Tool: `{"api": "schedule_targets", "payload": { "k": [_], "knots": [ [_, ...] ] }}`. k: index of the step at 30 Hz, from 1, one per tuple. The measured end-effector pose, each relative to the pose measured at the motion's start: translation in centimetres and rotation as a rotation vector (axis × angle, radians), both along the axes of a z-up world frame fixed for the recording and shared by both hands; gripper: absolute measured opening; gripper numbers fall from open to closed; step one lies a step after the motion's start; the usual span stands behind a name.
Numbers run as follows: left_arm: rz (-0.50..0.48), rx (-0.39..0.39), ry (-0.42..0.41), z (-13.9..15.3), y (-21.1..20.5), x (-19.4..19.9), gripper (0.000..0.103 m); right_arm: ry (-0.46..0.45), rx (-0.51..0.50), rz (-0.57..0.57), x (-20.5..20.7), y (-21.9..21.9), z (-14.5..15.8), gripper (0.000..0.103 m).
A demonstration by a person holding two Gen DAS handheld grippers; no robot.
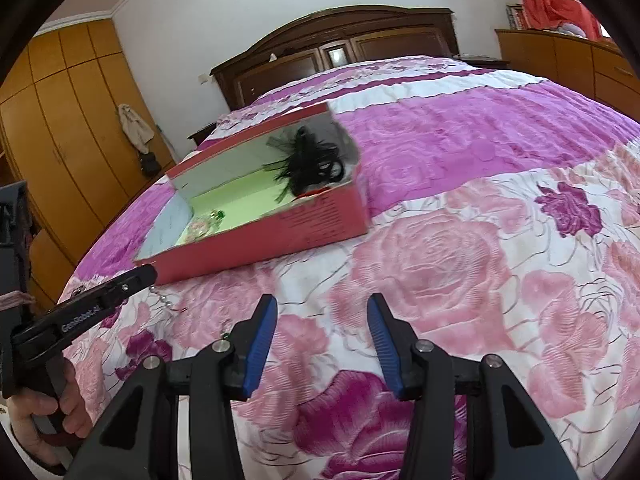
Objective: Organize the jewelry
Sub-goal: 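Grasp the gold pearl-drop earring with the left tool, then grasp the green-bead earring with the right tool while the left tool holds the pearl earring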
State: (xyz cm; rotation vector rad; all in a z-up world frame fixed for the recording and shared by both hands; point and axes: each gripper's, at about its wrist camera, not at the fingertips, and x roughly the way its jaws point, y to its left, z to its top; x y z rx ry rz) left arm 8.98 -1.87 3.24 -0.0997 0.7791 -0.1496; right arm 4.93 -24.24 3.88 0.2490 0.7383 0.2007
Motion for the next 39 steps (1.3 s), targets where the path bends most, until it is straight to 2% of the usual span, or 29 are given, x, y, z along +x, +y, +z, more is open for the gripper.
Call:
{"api": "schedule_targets", "payload": {
  "k": [13, 32, 35, 39],
  "knots": [
    [0.022, -0.019, 0.041, -1.3, 2.0, -0.1, 0.006, 0.039, -0.024, 0.074, 0.2, 3.7, -0.3, 0.050],
    [0.026, -0.042, 0.041, -1.4, 2.6, -0.2, 0.006, 0.083, -0.049, 0.147, 2.2, 6.9, -2.7, 0.050],
    [0.026, -0.043, 0.041, -1.4, 2.6, -0.2, 0.006, 0.081, -0.072, 0.173, 2.1, 7.6, -2.8, 0.039],
    [0.025, -0.043, 0.040, -1.4, 2.6, -0.2, 0.006, 0.079, -0.113, 0.208, 1.9, 8.3, -3.1, 0.019]
  ]
}}
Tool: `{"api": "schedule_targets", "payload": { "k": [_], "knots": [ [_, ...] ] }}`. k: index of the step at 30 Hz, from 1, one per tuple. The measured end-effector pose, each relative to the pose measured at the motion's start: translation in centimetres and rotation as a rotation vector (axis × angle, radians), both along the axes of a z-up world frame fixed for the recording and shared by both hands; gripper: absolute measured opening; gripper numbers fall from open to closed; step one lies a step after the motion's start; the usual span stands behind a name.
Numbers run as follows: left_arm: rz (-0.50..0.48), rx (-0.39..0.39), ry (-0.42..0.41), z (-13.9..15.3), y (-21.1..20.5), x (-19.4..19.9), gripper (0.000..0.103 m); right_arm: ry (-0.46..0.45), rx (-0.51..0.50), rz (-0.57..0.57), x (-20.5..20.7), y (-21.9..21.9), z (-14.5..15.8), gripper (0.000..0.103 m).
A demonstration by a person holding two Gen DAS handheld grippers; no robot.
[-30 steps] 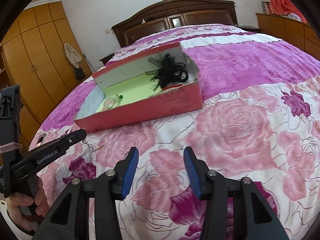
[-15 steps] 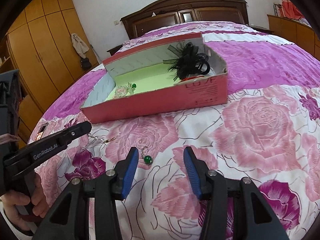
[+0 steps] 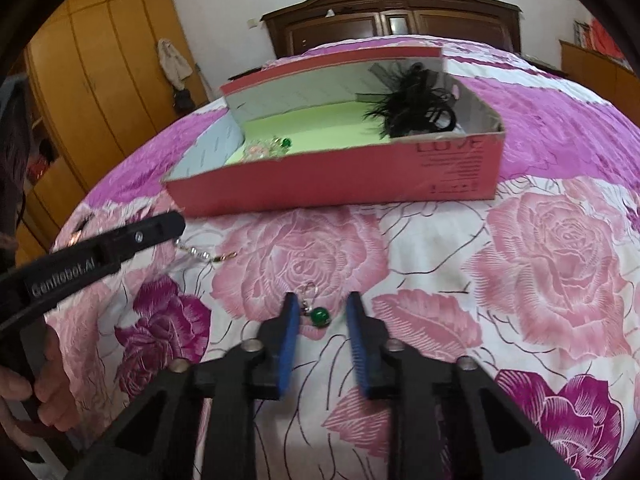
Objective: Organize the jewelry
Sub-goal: 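Grasp the green-bead earring with the right tool while the left tool holds the pearl earring, then carry both earrings into the pink box and open both tools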
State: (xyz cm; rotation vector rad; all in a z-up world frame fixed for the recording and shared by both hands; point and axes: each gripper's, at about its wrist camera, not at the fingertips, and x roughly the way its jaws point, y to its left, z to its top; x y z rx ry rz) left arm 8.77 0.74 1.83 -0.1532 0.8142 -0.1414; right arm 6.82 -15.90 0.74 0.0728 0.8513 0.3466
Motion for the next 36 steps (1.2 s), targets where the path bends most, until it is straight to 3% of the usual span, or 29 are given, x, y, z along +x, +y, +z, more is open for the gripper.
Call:
{"api": "schedule_targets", "payload": {
  "k": [9, 36],
  "knots": [
    [-0.006, -0.012, -0.028, 0.9, -0.2, -0.4, 0.006, -0.036, -0.003, 0.011, -0.6, -0.2, 0.8, 0.016],
    [-0.005, -0.033, -0.193, 5.1, -0.6, -1.7, 0.006, -0.290, 0.013, -0.023, -2.7, -1.3, 6.9, 0.016]
  ]
}}
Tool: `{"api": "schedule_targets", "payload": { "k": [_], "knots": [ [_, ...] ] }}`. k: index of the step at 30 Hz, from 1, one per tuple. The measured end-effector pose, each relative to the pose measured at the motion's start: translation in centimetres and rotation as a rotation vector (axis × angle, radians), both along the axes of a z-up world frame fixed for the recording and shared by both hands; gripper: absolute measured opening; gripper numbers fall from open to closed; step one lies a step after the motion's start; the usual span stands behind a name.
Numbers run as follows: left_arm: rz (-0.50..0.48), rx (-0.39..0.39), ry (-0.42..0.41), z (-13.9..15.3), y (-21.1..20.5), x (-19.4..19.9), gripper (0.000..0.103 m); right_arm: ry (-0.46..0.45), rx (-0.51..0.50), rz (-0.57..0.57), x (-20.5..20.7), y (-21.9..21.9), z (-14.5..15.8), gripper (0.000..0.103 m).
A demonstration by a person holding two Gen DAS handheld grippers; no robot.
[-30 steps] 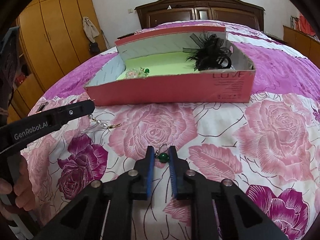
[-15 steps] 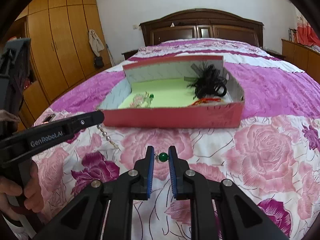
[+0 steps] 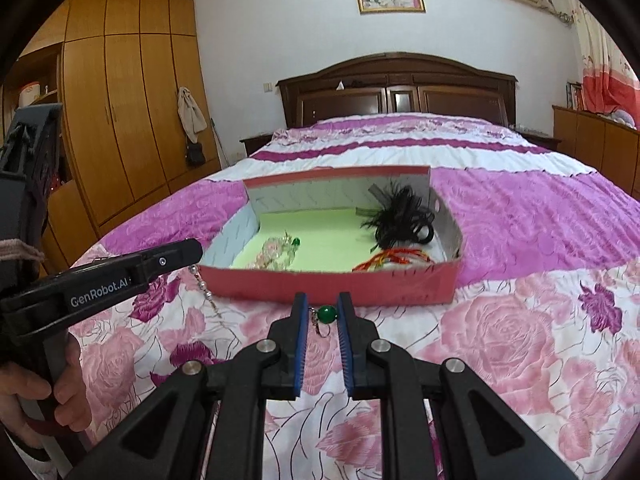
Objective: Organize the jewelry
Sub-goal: 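Carry both earrings into the pink box and open both tools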
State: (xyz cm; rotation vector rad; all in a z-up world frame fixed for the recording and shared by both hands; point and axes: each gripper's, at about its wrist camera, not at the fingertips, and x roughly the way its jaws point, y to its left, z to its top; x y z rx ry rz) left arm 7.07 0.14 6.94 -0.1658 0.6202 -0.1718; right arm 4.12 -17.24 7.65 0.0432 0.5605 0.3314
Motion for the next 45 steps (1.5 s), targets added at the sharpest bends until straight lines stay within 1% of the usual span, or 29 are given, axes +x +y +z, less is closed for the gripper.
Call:
{"api": "schedule_targets", "payload": {
  "k": [12, 25, 34, 39, 45],
  "knots": [
    [0.003, 0.009, -0.060, 1.1, -0.4, 0.8, 0.006, -0.050, 0.003, -0.012, 1.1, -0.2, 1.3, 0.016],
    [0.004, 0.012, -0.109, 1.7, -0.7, 3.1, 0.006, -0.110, 0.009, -0.028, 4.1, -0.4, 2.9, 0.016],
    [0.006, 0.019, -0.121, 1.2, -1.1, 5.3, 0.006, -0.138, -0.003, -0.033, 6.3, -0.3, 3.0, 0.016],
    [0.011, 0.015, -0.130, 0.8, -1.2, 6.6, 0.006, -0.139, -0.008, -0.035, 7.5, -0.2, 2.8, 0.016],
    [0.008, 0.016, -0.097, -0.7, -1.6, 8.2, 0.006, -0.117, -0.024, -0.047, 9.3, -0.3, 1.8, 0.016]
  ]
}}
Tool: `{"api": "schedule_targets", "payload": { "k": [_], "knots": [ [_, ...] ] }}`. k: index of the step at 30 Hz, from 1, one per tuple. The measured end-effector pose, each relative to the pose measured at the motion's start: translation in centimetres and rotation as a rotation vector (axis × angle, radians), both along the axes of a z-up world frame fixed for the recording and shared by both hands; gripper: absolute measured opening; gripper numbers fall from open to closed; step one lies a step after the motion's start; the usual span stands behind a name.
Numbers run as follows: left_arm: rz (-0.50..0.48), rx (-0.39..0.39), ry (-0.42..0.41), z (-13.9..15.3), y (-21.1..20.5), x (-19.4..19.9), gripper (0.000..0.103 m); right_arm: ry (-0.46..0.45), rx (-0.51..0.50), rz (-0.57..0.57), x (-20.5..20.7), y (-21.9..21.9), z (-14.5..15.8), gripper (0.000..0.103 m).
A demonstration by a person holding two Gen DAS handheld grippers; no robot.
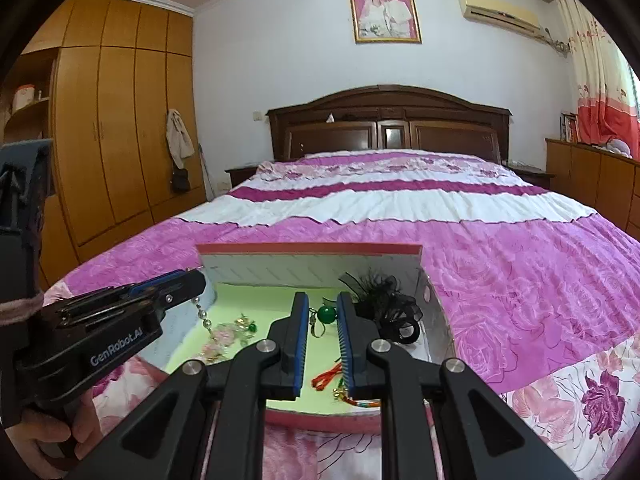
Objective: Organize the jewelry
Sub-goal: 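Carry both earrings into the pink box and open both tools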
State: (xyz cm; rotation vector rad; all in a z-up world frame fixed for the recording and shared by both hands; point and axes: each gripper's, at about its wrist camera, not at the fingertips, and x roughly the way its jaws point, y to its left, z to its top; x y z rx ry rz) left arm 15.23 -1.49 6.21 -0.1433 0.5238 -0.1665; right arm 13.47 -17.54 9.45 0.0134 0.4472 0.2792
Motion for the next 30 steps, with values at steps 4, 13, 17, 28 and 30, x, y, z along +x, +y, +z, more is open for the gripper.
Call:
{"api": "schedule_targets", "payload": {
  "k": [4, 13, 17, 28, 30],
  "knots": [
    [-0.004, 0.010, 0.042, -1.3, -0.3, 0.8, 0.006, 0.048, -0.001, -0.018, 1.5, -0.2, -1.3, 0.016],
    [-0.005, 0.018, 0.162, -3.9, -0.5, 2.6, 0.006, 0.159, -0.016, -0.052, 3.5, -0.5, -3.7, 0.016],
    [-0.010, 0.015, 0.192, -4.4, -0.4, 3.0, 0.006, 0.193, -0.018, -0.056, 3.9, -0.6, -4.3, 0.016],
    [0.016, 0.006, 0.215, -4.7, -0.1, 2.8, 0.029, 0.227, 0.019, -0.051, 3.8, -1.1, -4.5, 0.028],
    [0.017, 0.007, 0.211, -4.5, -0.1, 2.7, 0.031, 0.218, 0.023, -0.050, 3.6, -1.1, -4.3, 0.029]
  ]
}}
